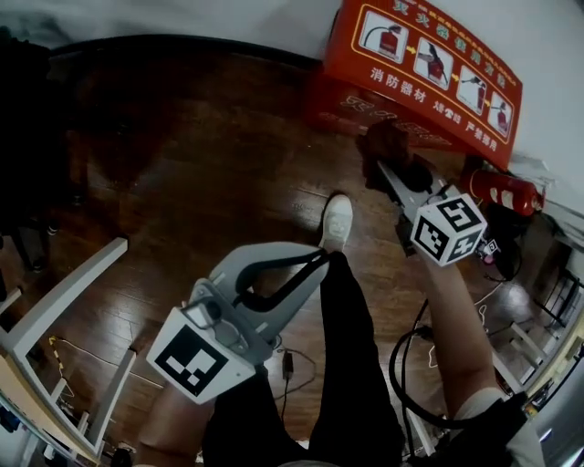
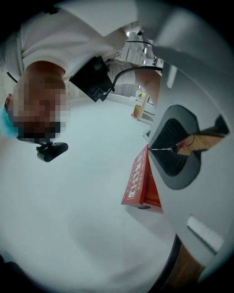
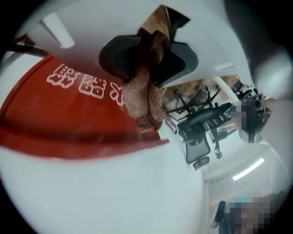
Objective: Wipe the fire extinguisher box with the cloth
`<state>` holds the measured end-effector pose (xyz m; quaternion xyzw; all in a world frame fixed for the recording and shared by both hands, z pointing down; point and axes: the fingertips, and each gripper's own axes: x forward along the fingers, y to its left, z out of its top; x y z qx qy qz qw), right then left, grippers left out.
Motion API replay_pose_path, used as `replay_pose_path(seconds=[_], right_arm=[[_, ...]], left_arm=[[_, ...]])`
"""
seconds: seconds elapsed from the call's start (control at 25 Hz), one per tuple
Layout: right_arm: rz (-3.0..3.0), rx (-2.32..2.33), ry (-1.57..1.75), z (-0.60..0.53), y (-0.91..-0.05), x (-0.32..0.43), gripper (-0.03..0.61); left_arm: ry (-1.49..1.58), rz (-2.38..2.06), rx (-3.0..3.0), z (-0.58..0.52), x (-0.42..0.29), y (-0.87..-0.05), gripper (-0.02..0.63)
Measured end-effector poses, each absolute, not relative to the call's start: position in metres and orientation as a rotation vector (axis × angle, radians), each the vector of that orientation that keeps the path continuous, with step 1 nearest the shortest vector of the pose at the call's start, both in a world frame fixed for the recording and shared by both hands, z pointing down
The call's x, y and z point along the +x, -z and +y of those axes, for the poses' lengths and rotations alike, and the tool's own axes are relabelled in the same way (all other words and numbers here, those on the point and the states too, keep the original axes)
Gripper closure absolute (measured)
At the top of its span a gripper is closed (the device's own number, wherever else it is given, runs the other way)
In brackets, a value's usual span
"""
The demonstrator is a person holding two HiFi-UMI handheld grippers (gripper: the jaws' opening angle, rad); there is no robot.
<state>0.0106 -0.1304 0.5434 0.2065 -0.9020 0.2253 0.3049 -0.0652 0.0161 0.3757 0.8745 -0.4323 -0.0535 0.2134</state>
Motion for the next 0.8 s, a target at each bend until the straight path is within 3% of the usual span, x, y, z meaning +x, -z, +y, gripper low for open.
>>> replay_pose_path(seconds=[0.24,0.8], right_arm=[[-2.462,0.660,-0.594,-0.163,-0.526,-0.021,0.460],[-2.108,0.626,-0.633,-0.171,-0.787,-0.036,0.460]], left_arm=[[0.133,-1.185,2.446,0.037,-0.079,-0.365,0.608],[0.173,-1.346,2.266,0.023,-0.121,-0.453,0.607]])
